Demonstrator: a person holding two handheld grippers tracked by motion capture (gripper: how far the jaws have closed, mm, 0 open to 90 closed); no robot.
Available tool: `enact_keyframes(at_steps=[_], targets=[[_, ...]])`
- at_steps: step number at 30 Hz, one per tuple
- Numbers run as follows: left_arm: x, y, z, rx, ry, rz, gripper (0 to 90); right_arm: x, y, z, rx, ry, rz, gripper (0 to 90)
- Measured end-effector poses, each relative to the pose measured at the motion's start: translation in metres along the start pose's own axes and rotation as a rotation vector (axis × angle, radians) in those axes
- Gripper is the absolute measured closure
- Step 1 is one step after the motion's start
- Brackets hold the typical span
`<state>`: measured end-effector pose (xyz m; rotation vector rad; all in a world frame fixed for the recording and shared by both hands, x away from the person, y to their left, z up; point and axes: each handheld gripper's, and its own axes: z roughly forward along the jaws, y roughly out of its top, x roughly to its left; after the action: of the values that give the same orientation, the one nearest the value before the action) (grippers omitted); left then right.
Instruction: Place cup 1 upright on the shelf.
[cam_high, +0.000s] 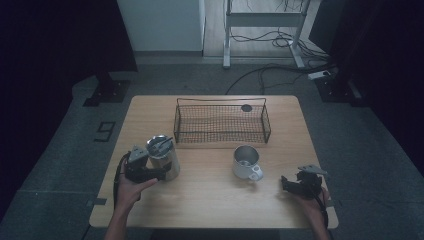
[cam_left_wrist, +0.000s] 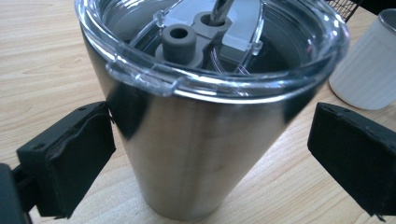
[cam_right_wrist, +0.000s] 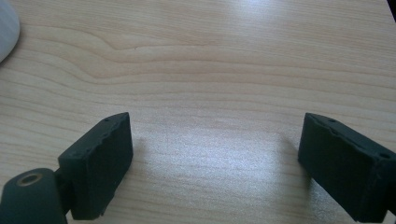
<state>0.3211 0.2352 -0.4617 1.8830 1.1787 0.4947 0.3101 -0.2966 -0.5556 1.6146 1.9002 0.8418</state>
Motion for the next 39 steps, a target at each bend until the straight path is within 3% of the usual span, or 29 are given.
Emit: enact_keyframes(at_steps=[20, 39], targets=[[0.003, 0.008, 0.023, -0.015, 0.03, 0.0, 0.5, 0.0, 0.0, 0.0, 0.0, 0.0, 0.0, 10.0], [0.004, 0.008, 0.032, -0.03, 0.033, 0.046, 3.3, 0.0, 0.0, 0.0, 0.0, 0.001, 0.0, 10.0]])
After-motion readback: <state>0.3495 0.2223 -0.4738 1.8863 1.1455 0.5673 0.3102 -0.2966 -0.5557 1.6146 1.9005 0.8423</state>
